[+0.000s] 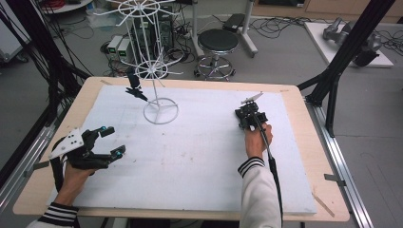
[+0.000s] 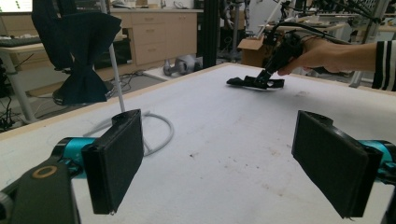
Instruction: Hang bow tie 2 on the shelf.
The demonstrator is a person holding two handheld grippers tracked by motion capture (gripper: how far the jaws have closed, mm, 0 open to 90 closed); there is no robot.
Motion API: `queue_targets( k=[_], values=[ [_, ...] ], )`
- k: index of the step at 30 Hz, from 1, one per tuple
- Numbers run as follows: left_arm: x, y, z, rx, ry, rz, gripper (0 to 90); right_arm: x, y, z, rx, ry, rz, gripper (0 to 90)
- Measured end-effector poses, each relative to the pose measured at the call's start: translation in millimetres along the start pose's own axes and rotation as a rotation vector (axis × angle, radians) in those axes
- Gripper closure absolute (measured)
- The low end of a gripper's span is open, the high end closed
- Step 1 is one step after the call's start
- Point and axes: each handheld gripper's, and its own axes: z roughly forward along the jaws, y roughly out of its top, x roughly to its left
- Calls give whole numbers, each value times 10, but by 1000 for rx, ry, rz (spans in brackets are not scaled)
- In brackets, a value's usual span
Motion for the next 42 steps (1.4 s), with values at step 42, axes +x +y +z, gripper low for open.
queue_targets(
  k=[42],
  values=[
    [-8,215,30,25,-14,16,173,35,-144,-896,-383,436,-236,806]
  ],
)
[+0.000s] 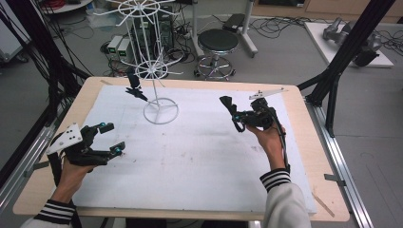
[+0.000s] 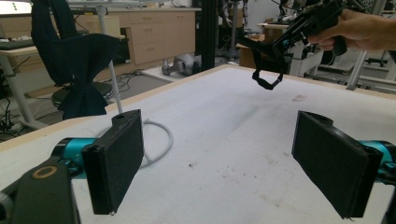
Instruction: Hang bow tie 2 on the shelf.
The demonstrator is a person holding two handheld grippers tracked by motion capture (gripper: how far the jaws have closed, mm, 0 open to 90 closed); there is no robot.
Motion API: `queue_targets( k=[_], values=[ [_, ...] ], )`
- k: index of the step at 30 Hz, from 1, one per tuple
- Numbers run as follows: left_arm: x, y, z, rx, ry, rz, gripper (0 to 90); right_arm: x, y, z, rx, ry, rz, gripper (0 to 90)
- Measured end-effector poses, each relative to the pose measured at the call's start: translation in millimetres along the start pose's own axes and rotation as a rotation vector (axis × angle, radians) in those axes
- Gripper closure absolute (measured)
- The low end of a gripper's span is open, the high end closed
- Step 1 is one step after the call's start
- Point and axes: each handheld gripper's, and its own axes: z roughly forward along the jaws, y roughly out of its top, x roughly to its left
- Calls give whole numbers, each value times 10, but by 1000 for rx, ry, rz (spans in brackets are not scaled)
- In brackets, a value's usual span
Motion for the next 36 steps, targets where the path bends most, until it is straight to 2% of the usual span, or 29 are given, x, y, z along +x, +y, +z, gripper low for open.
queue_targets(
  k=[2,5,6,11,13,18,24,27,32,36],
  values=[
    [-7,32,7,4,-4,7,172,40,6,-22,-15,27,-29,807],
    [-12,84,21,5,-14,10,173,71,12,-40,-35,62,-45,807],
    [-12,105,26,7,-17,16,172,83,11,-49,-41,75,-36,807],
    [-31,203,74,12,-44,27,170,116,26,-73,-83,145,-56,806],
    [-44,245,97,14,-55,35,170,140,33,-87,-105,195,-61,806],
    [-66,341,159,6,-78,43,169,202,47,-115,-136,280,-83,805],
    [-106,442,228,7,-99,70,169,295,63,-106,-138,363,-122,804],
    [-124,487,254,7,-113,79,169,334,75,-101,-156,413,-152,804],
    [-153,578,318,-3,-160,73,169,402,94,-111,-186,477,-195,802],
    [-199,658,390,2,-189,93,169,450,97,-101,-180,513,-220,802]
  ],
)
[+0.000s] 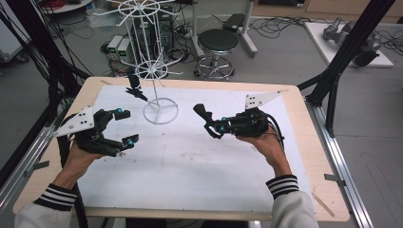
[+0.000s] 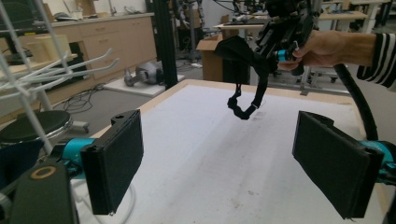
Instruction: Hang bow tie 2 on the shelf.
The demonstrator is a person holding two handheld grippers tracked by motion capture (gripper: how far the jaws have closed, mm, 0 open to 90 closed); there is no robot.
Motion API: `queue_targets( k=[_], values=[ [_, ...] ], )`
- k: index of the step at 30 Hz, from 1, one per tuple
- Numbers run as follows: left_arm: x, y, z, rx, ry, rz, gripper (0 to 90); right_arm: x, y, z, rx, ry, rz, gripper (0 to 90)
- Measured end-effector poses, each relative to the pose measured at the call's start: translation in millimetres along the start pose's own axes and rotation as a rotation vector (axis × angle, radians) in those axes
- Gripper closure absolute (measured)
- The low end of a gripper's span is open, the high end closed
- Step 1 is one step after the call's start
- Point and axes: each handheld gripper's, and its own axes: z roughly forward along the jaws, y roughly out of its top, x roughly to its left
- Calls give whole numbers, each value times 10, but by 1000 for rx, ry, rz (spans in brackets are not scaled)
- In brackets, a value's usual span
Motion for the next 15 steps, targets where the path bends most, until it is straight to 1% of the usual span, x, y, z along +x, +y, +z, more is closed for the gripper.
queue_targets(
  k=[3,4,8,10,13,14,15],
  values=[
    [-19,50,63,4,-18,6,166,36,14,23,-7,30,-13,802],
    [-26,73,90,11,-35,10,166,39,16,27,-8,32,-19,802],
    [-65,142,171,10,-61,24,166,86,41,63,17,74,-32,800],
    [-83,171,209,10,-74,28,166,112,68,79,27,92,-48,800],
    [-109,203,267,12,-94,31,166,163,126,106,22,115,-71,800],
    [-117,211,281,13,-98,31,166,182,148,113,28,123,-78,800],
    [-128,225,299,14,-113,38,166,196,163,124,26,131,-84,800]
  ],
)
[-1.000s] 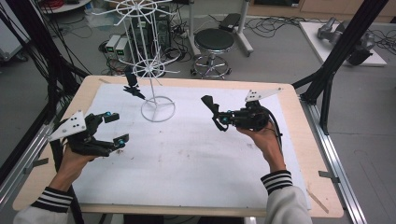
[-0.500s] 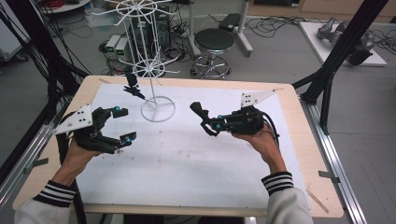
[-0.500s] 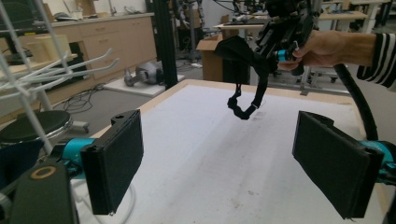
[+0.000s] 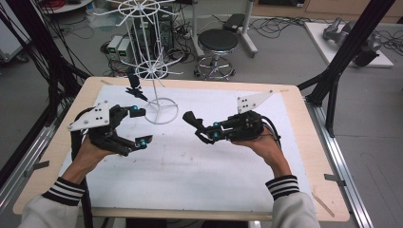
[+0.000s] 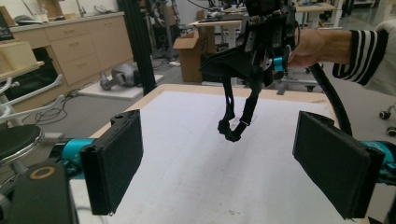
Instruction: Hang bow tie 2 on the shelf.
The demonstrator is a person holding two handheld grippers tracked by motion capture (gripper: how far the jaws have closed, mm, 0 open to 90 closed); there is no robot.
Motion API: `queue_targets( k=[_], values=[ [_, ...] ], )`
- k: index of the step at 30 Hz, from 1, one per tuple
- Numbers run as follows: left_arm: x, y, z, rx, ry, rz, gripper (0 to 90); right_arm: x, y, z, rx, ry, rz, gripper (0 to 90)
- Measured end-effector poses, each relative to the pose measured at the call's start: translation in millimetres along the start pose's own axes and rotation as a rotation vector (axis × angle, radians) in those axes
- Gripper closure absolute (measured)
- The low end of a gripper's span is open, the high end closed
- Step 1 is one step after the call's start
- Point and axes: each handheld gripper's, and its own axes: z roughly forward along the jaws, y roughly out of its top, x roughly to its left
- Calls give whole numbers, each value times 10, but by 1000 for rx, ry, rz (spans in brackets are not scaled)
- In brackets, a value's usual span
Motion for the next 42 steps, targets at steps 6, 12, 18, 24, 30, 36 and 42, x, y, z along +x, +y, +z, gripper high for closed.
queue_targets(
  k=[6,12,18,24,30,36,42],
  values=[
    [-48,82,82,0,-24,29,169,71,106,87,9,43,-41,799],
    [-54,155,165,6,-61,29,168,95,143,135,15,67,-54,799],
    [-61,210,287,34,-128,30,169,118,170,173,27,90,-71,800],
    [-69,247,409,46,-185,30,214,133,199,198,32,99,-74,799],
    [-40,274,479,65,-228,31,277,142,200,245,50,119,-97,799],
    [-15,275,535,77,-264,28,331,141,202,239,41,125,-105,799],
    [41,268,566,68,-292,12,442,142,199,247,47,130,-104,799]
  ],
)
